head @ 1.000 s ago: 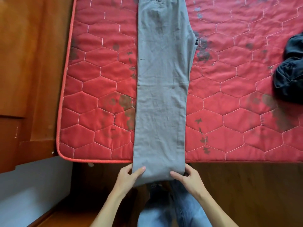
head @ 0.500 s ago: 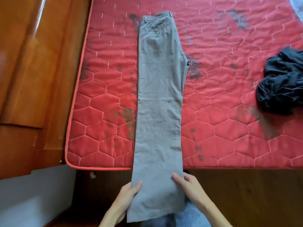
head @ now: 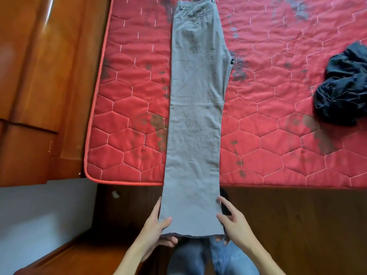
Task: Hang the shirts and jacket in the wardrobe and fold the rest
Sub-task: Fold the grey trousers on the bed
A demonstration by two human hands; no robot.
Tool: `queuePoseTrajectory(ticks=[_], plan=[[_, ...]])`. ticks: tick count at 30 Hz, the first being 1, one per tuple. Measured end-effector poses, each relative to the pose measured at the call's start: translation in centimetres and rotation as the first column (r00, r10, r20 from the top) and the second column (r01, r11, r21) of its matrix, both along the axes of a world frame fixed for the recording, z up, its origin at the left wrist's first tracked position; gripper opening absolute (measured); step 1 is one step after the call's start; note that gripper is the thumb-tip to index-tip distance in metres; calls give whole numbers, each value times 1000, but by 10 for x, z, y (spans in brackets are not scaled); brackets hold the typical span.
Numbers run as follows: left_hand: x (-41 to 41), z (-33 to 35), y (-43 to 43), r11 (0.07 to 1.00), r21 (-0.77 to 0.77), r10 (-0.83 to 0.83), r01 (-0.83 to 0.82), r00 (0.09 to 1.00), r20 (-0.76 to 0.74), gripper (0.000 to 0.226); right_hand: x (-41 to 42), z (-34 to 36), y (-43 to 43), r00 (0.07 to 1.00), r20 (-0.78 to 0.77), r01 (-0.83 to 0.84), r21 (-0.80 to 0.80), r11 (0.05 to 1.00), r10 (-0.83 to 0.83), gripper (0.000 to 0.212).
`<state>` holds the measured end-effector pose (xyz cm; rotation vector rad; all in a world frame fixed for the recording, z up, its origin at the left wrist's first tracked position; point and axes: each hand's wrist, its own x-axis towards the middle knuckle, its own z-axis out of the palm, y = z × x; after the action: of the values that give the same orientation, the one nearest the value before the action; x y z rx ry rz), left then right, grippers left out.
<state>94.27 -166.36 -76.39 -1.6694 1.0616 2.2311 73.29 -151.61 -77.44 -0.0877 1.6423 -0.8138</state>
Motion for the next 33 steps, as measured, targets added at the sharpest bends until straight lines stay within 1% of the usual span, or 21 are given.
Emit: queuePoseTrajectory(ticks=[2,5,6,7,9,11,13,15,17,18,20,21,22,23,24,25,27,29,30,31,33], plan=[[-1,10,-3,997,-6,73,-73,997,-38,63,-5,14,-2,999,-13,40,-36,999,-40,50],[-3,23,-18,985,58,169,-163,978,-126,45,-14,26,-10,999,-29,26,-88,996,-29,48],[-3,26,-26,980,94,187,-173,969,-160,48,-19,29,-14,999,-41,13,-104,994,-17,43],[-4,28,-35,975,138,198,-173,960,-196,57,-24,30,-19,998,-62,-4,-132,991,-4,38],[-12,31,-54,977,160,176,-140,954,-242,70,-36,29,-33,989,-143,-50,-167,985,26,28],[-28,30,-76,994,74,101,-86,965,-241,67,-48,24,-53,976,-217,-57,-177,983,18,21],[-52,24,-100,997,-75,13,-27,983,-181,54,-61,16,-76,962,-274,-39,-177,983,-11,19],[-79,14,-124,979,-199,-63,38,991,-121,40,-73,5,-99,951,-306,-6,-177,984,-49,16],[-107,3,-146,961,-269,-93,68,992,-83,30,-84,-9,-120,939,-328,48,-165,985,-100,13],[-118,-6,-154,955,-290,-92,67,993,-73,32,-90,-17,-128,933,-342,64,-150,987,-112,12],[-137,-24,-164,920,-384,-105,85,994,-31,53,-96,-34,-140,918,-381,67,-110,992,-105,15],[-142,-32,-164,842,-514,-162,160,986,41,68,-96,-42,-143,905,-414,62,-94,994,-95,23],[-145,-39,-161,685,-674,-234,278,959,159,79,-95,-49,-144,879,-471,43,-79,996,-75,35],[-145,-50,-156,465,-795,-283,389,917,282,81,-92,-56,-143,826,-562,3,-70,998,-42,46],[-145,-60,-147,246,-866,-315,436,881,354,76,-86,-62,-141,736,-677,-60,-74,995,-6,52],[-146,-71,-137,77,-898,-362,433,851,380,68,-77,-69,-140,618,-786,-152,-89,984,24,56],[-144,-95,-115,-152,-884,-462,442,759,459,56,-57,-85,-140,410,-907,-383,-74,921,97,62],[-134,-119,-98,-262,-799,-488,541,640,593,56,-34,-101,-142,288,-929,-586,21,810,232,66],[-127,-128,-94,-282,-769,-483,574,608,631,57,-25,-109,-140,248,-922,-650,69,757,297,66],[-121,-136,-93,-291,-756,-479,586,595,645,58,-22,-117,-138,223,-915,-685,98,722,335,65],[-110,-141,-98,-296,-760,-480,579,597,642,61,-29,-127,-135,192,-906,-700,143,700,377,63]])
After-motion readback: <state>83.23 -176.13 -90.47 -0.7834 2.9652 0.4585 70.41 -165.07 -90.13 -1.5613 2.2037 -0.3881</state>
